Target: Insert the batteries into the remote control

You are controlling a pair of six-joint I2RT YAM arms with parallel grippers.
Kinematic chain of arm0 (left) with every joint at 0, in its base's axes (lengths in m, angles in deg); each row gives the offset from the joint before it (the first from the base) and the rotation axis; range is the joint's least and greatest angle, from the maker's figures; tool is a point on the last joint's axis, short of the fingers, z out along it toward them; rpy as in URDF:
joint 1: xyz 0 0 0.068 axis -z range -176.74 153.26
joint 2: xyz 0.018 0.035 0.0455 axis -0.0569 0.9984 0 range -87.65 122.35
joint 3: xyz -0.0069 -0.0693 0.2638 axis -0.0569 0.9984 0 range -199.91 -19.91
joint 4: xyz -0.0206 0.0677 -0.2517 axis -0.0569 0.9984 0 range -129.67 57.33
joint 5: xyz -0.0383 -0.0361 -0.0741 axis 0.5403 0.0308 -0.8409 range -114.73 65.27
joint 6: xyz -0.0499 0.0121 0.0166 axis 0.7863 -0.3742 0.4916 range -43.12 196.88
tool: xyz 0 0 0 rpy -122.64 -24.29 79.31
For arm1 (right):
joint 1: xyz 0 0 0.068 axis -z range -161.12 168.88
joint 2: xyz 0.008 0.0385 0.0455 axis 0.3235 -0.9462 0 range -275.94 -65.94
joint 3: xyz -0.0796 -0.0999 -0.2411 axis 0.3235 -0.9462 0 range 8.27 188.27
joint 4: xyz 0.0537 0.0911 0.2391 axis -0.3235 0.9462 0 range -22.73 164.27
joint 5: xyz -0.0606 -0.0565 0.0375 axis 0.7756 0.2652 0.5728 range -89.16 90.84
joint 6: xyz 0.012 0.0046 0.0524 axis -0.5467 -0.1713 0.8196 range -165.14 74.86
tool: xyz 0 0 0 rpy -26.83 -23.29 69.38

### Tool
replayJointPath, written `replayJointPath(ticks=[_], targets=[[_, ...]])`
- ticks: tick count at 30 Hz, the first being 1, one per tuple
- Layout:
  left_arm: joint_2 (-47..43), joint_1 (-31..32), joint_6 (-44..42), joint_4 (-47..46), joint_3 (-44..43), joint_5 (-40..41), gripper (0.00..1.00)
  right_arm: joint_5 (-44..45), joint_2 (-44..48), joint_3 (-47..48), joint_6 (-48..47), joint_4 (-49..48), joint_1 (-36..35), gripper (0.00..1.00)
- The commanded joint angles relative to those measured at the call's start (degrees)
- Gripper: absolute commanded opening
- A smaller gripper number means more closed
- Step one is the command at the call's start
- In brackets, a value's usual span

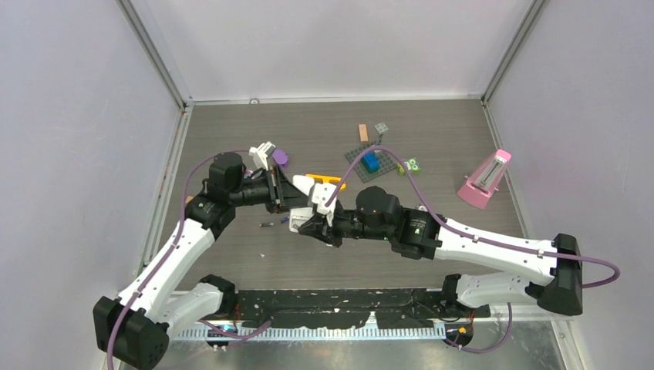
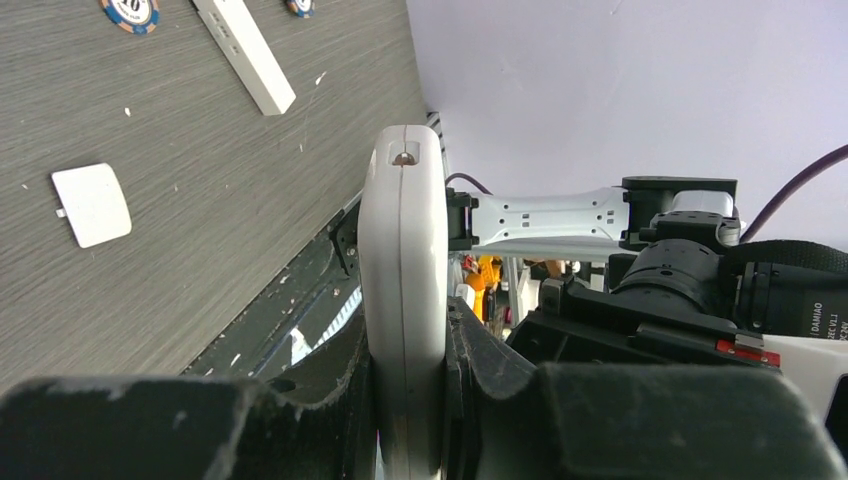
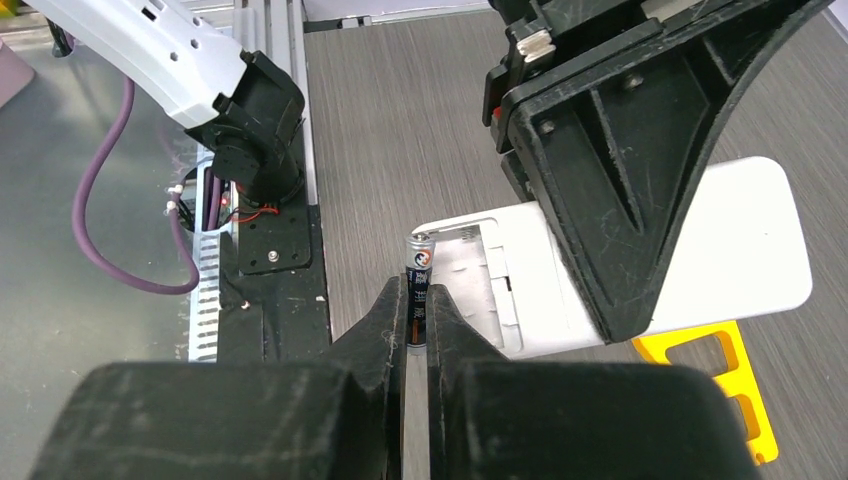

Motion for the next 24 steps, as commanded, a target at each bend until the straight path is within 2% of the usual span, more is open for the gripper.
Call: replayJointPath(ticks=[1,24], targets=[[-1.68,-0.11,0.64,-3.43,-0.59,-2.94,0.0,1.5,-0.64,2.61,-2.69,-3.33,-0.31,0.06],[-0.6,-0.07,-0.62,-2.58,-0.63,-5.03,0.0,-0.37,-2.27,2.3,-6.13,-6.05,-0.35,0.08]])
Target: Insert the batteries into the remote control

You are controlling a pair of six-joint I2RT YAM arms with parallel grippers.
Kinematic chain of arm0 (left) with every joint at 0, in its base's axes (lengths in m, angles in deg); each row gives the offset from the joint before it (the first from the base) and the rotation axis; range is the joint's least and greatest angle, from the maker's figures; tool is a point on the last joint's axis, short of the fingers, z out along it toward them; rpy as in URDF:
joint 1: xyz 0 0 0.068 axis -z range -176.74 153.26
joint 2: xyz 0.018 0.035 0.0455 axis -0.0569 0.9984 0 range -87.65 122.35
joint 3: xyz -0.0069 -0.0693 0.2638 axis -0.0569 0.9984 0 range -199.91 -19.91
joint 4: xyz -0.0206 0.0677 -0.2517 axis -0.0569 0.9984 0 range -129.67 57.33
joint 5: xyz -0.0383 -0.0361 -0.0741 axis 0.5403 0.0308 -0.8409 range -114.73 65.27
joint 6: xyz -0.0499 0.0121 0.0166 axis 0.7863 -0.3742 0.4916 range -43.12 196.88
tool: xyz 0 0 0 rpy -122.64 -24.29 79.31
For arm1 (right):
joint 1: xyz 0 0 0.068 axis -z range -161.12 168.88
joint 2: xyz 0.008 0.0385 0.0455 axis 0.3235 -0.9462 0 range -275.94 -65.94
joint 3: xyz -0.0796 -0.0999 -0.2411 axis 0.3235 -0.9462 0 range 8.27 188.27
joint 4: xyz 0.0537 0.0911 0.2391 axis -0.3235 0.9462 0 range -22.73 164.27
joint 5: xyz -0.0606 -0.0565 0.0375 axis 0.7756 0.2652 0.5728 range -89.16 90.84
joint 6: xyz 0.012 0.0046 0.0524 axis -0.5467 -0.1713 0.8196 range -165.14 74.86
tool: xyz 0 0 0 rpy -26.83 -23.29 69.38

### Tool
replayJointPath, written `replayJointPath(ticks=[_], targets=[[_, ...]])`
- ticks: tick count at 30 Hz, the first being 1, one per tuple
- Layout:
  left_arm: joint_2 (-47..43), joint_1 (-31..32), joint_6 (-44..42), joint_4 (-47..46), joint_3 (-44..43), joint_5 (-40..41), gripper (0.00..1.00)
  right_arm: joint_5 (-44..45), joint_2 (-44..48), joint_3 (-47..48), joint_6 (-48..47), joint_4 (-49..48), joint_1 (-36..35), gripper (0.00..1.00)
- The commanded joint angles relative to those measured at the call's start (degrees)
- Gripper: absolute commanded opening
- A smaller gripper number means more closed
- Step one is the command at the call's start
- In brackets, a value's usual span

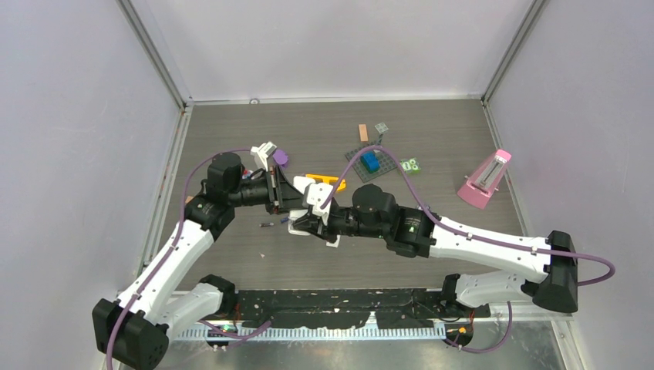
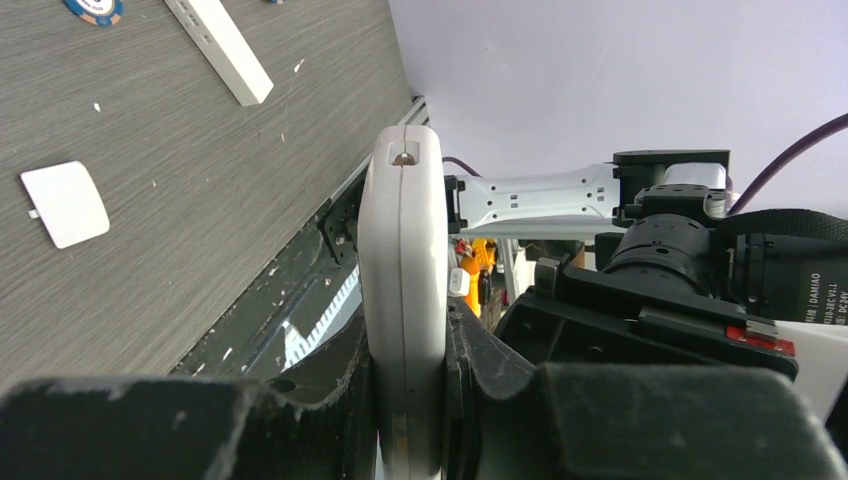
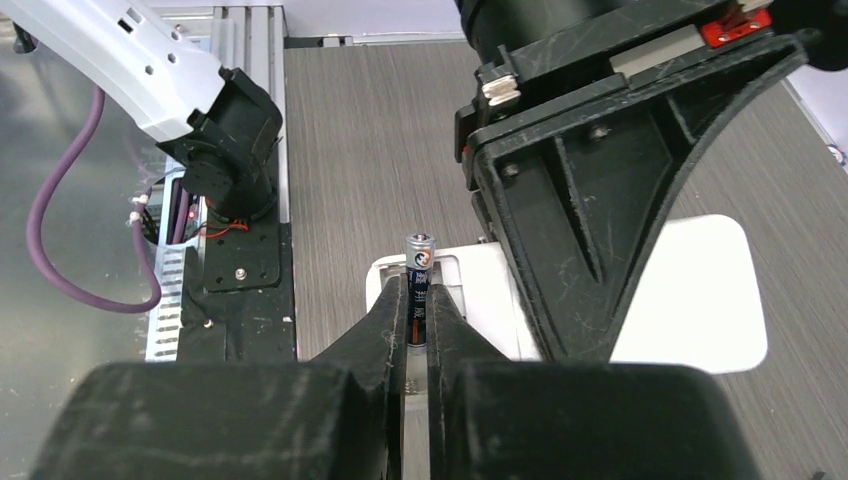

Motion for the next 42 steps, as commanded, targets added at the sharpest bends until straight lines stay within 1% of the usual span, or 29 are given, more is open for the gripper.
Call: replayJointPath(ticks=[1,5,10,17,25,29,35,42], targets=[[0.09,0.03,0.14,-2.04,-0.55,-2.38,0.0,-1.18,-0.1,0.95,-1.55,-2.69,-0.02,0.08],[0.04,0.04,0.66,-2.66,-0.53,-2.82,0.0,-1.43,0.25,-0.26,-2.67,-2.15,-0.02,0.11],[-0.25,0.05,0.26,-2.69,-0.45,-2.79,0.0,-1.29,0.27,-0.05,-3.63,1.7,0.02,0.13],[-0.3,0.06,-0.72,-2.69,-0.09,-2.55,0.0,-2.23,-0.88,3.36,-3.16,9.0,0.53,0.14],[-0.21,0.09,-0.82,-2.7,-0.04,-2.26,0.0,-4.2,-1.92,5.71,-1.61,12.68,1.05,0.17],[-0.32,0.04,-0.91,-2.75,0.14,-2.17,0.0,-5.16,-2.55,6.3,-1.12,13.51,1.19,0.2],[-0.29,0.06,-1.0,-2.96,0.5,-2.15,0.0,-5.45,-3.22,6.93,0.56,13.02,1.26,0.28],[-0.25,0.03,-1.18,-3.09,0.86,-2.03,0.0,-7.16,-3.8,6.94,2.3,10.69,1.53,0.31]])
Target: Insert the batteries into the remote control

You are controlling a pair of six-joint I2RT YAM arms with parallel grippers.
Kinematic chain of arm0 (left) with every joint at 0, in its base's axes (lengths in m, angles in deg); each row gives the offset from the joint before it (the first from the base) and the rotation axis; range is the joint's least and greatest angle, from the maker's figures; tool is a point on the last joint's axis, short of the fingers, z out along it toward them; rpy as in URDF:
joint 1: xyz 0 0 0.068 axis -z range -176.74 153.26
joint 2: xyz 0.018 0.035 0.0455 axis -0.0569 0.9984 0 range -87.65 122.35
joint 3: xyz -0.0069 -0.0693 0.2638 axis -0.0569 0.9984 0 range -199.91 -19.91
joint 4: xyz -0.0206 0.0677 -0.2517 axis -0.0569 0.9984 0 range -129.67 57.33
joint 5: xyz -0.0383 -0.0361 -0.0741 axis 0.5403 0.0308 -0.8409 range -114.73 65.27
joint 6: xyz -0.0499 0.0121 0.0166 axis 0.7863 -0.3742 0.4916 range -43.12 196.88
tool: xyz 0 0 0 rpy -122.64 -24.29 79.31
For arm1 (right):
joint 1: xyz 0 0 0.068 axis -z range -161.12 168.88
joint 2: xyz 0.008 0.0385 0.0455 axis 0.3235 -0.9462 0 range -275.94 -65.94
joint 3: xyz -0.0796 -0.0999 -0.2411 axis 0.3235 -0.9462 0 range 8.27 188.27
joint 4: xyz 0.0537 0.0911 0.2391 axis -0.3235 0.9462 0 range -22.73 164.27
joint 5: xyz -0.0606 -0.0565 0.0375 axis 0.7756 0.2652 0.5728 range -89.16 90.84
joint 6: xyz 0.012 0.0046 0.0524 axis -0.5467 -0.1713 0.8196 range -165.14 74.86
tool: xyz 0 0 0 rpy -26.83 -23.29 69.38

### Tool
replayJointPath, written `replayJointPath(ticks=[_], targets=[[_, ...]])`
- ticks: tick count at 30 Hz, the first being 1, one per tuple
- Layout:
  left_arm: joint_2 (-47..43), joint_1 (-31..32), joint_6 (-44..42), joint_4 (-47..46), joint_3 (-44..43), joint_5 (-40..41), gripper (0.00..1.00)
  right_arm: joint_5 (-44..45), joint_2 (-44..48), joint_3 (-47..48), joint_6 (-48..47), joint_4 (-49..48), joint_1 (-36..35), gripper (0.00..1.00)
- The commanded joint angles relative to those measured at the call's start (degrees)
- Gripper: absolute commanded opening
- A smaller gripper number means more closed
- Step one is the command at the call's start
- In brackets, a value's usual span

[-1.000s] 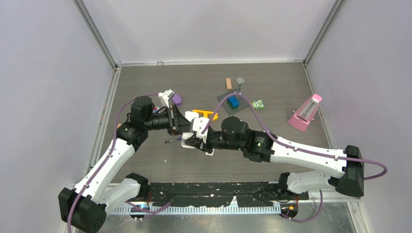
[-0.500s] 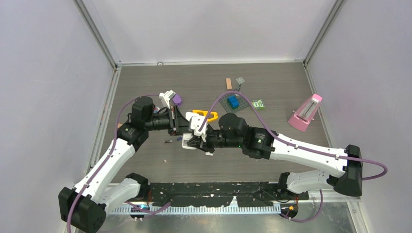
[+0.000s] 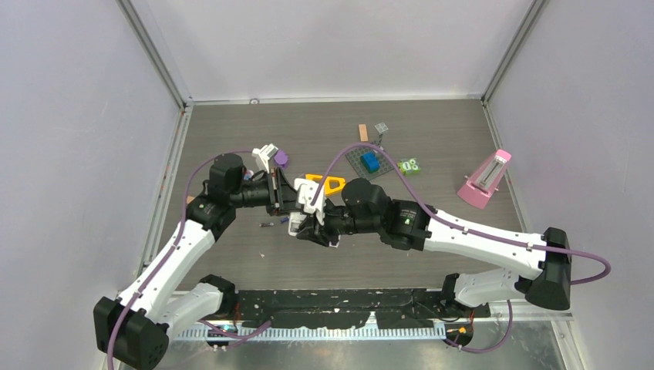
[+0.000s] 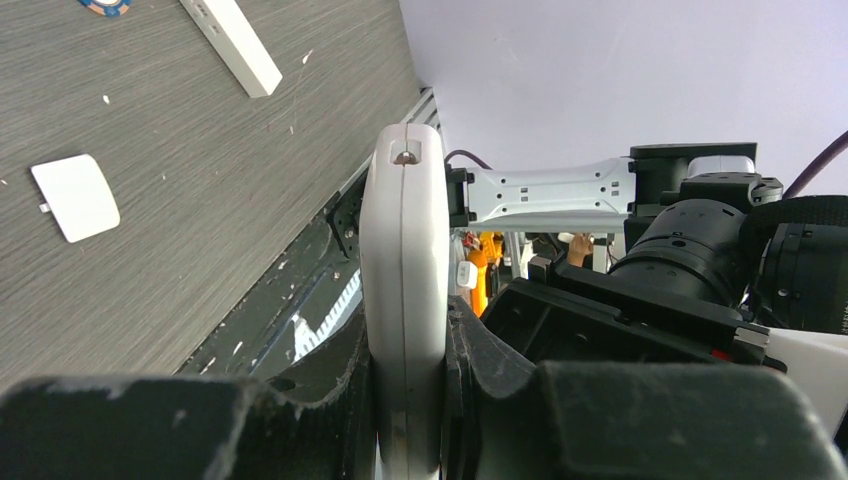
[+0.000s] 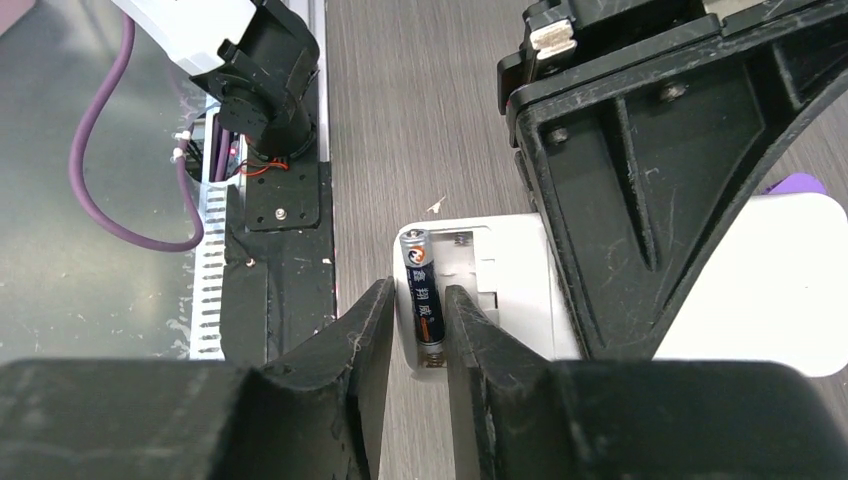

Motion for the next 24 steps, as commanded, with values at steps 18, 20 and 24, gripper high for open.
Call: replayJointPath(ticks=[18,20,24], targets=[[1.06,-0.08,-0.1,-3.83,1.15,-0.62,0.0,3.7,2.53,2.03,7.89,-2.1,0.98,0.6],[1.75,-0.08,-0.11,-4.42,1.28,-0.65,0.0,4.85,4.17,0.89,8.85,-3.0,1.03,0.65],[2.28,-0.06,-0.16,-6.39,1.6,-0.23,0.0,7.15,8.27,-0.77,13.16,-4.47,1.8,0.77]])
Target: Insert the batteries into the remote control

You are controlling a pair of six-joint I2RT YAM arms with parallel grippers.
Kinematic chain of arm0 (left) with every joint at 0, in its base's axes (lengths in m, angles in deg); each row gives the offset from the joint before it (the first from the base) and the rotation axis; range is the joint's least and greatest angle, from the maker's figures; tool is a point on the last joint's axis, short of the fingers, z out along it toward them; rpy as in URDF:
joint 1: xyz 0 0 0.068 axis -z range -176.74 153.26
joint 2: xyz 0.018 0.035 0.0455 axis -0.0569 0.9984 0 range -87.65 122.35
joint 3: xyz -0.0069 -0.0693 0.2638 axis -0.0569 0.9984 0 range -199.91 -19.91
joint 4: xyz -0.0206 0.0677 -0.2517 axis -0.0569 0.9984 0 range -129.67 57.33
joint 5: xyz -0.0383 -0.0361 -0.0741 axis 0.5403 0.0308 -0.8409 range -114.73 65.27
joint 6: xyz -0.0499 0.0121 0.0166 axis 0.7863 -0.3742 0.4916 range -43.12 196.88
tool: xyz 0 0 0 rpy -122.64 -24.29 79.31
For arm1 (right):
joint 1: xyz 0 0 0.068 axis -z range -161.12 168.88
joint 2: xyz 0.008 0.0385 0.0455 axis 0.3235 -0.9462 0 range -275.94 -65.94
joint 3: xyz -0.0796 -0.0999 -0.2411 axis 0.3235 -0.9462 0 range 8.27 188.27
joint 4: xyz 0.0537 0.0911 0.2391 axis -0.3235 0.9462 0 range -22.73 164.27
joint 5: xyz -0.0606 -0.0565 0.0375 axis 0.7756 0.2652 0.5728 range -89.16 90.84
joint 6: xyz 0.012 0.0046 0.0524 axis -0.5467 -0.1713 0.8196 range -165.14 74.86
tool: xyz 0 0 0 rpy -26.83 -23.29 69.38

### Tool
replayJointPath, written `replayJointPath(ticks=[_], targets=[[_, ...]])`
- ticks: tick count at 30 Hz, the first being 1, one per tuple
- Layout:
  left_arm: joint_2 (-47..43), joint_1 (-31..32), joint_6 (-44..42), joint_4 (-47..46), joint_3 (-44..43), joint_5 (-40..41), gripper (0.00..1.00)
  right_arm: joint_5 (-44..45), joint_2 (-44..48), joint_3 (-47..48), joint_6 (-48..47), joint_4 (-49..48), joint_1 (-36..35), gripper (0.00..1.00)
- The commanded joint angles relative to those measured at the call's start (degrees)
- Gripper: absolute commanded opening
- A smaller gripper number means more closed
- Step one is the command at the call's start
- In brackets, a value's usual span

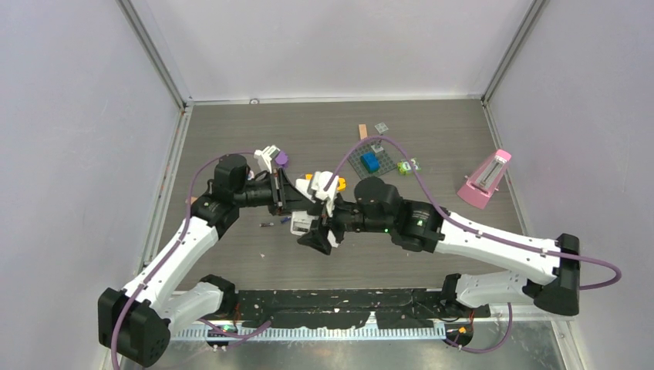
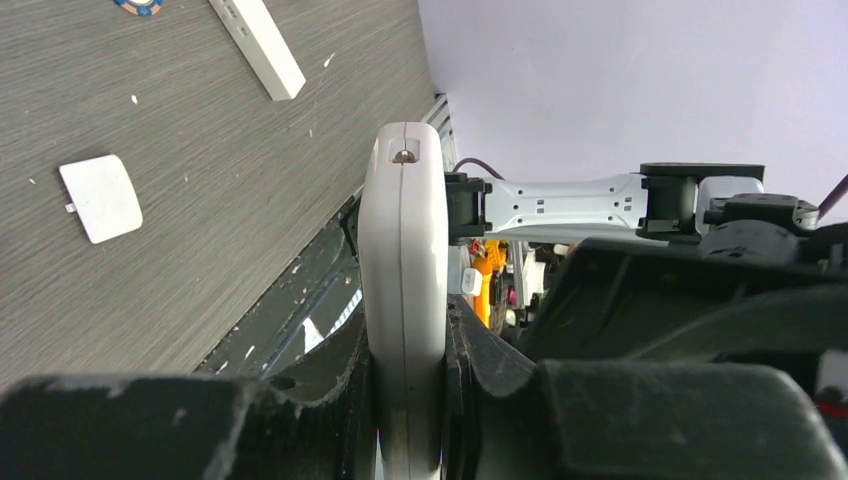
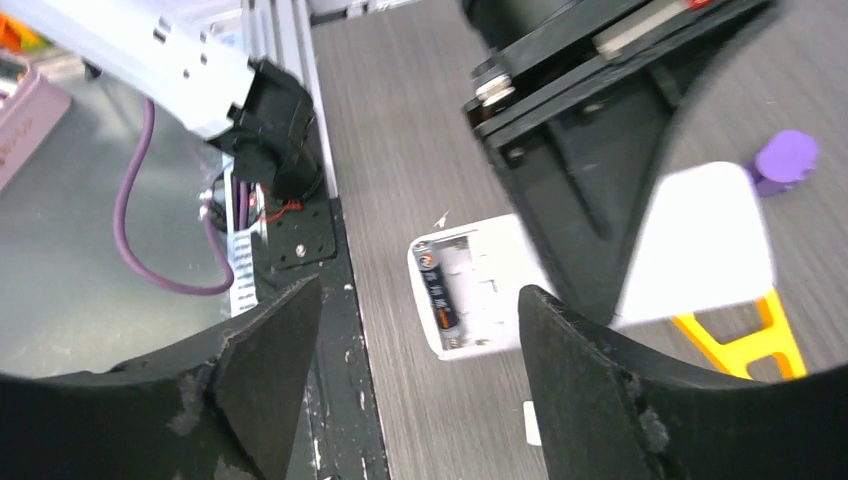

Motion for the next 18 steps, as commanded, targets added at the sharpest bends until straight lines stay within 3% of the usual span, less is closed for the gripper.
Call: replayJointPath(ticks=[1,9,18], targets=[[0.22,-0.02,-0.17,-5.08,0.36,-1.48,0.0,4.97,7.04,-0.38,6.28,-4.18,1.56,0.81],[-0.35,-0.01,0.02,-6.76,-0.02,-0.19,0.0,6.45,8.69,0.83,24.2,2.14,6.08,0.99],[-0.79,0.0,1.57,-9.22,-0.74,0.28,0.0,2.29,4.7,0.96,40.05,4.39,7.86,0.95]])
